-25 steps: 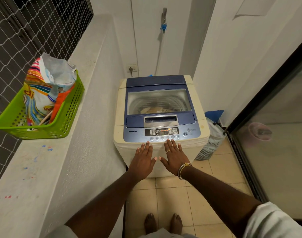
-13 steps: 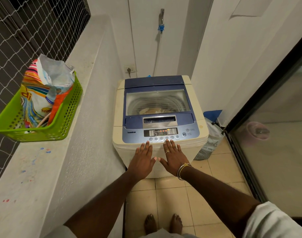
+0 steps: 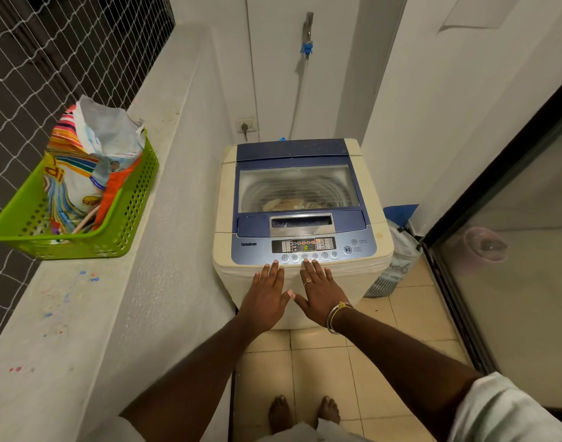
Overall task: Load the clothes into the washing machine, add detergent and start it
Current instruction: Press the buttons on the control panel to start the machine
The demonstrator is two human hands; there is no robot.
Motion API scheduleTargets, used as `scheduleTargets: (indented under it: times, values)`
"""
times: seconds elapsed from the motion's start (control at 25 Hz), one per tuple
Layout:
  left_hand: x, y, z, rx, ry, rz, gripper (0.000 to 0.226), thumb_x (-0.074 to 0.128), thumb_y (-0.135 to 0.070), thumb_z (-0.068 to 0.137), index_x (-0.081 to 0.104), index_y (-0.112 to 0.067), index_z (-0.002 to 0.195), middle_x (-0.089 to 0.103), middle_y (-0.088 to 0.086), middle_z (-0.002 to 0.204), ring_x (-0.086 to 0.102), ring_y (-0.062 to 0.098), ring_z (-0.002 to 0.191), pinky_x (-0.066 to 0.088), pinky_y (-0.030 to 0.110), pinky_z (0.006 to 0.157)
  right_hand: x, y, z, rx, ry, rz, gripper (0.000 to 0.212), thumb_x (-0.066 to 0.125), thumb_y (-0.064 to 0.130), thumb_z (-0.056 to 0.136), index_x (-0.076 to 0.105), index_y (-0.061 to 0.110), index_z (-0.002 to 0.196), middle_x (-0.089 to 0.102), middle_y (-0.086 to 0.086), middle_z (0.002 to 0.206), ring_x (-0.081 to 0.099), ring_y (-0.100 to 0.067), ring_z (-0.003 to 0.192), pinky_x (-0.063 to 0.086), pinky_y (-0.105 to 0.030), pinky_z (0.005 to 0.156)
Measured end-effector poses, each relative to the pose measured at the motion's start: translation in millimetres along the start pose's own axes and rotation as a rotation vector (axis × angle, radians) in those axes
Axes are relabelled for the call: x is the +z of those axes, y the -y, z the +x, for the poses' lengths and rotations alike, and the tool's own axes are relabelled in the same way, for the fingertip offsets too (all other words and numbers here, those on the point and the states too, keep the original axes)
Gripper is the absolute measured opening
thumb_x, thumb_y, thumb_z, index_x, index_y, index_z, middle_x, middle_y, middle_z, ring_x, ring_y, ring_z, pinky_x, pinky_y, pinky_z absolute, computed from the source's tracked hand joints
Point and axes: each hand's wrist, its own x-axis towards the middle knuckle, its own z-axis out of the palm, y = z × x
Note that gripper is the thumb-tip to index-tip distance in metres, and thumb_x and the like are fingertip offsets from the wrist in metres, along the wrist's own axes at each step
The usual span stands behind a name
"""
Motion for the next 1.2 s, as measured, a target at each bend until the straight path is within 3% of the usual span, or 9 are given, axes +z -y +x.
scheduleTargets:
  times: [0.2,0.44,0.64,0.8,1.2]
  values:
    - [-0.6,2.1,-0.2,-0.008,-0.004,0.001,0.067,0.022,-0.05,0.104,0.006,-0.013,0.158,-0.002,0.008,0.166,-0.001,0.028,0.153,0.0,0.042,0.122,-3.3,3.6,15.3,-0.039,0.036,-0.02,0.076,0.021,0.059,0.098,0.017,0.008,0.154,-0.003,-0.011,0.164,-0.007,-0.027,0.151,0.003,-0.047,0.122]
    - [-0.1,10.4,-1.1,-0.035,-0.014,0.001,0.067,0.019,-0.052,0.103,0.006,-0.015,0.158,-0.003,0.007,0.166,-0.002,0.027,0.153,-0.002,0.041,0.121,-7.8,10.6,32.7,-0.051,0.1,-0.041,0.079,0.027,0.06,0.098,0.01,0.008,0.155,-0.002,-0.012,0.164,-0.006,-0.03,0.151,0.003,-0.049,0.122]
    - [5.4,16.9,1.1,-0.042,-0.029,-0.006,0.089,-0.015,-0.064,0.087,0.008,-0.015,0.158,-0.001,0.008,0.166,0.001,0.029,0.153,-0.007,0.039,0.116,-7.1,16.1,38.4,-0.027,0.105,-0.046,0.08,0.032,0.059,0.097,0.013,0.007,0.154,0.002,-0.015,0.163,-0.003,-0.032,0.151,0.004,-0.049,0.122]
    - [4.1,15.9,5.8,-0.056,-0.03,0.008,0.069,0.013,-0.053,0.101,0.008,-0.014,0.158,0.0,0.008,0.166,0.001,0.029,0.153,-0.007,0.038,0.115,-7.4,18.1,39.4,-0.022,0.106,-0.031,0.078,0.038,0.054,0.097,0.014,0.006,0.154,0.002,-0.017,0.163,-0.002,-0.033,0.151,0.005,-0.048,0.122]
    - [-1.6,9.9,3.8,-0.057,-0.023,0.022,0.064,0.021,-0.047,0.105,0.008,-0.015,0.158,0.001,0.008,0.166,0.001,0.029,0.153,-0.011,0.037,0.113,-25.1,21.9,53.2,-0.052,0.176,-0.124,0.085,0.056,0.05,0.086,0.025,0.002,0.15,0.019,-0.023,0.158,0.014,-0.038,0.148,0.015,-0.046,0.12]
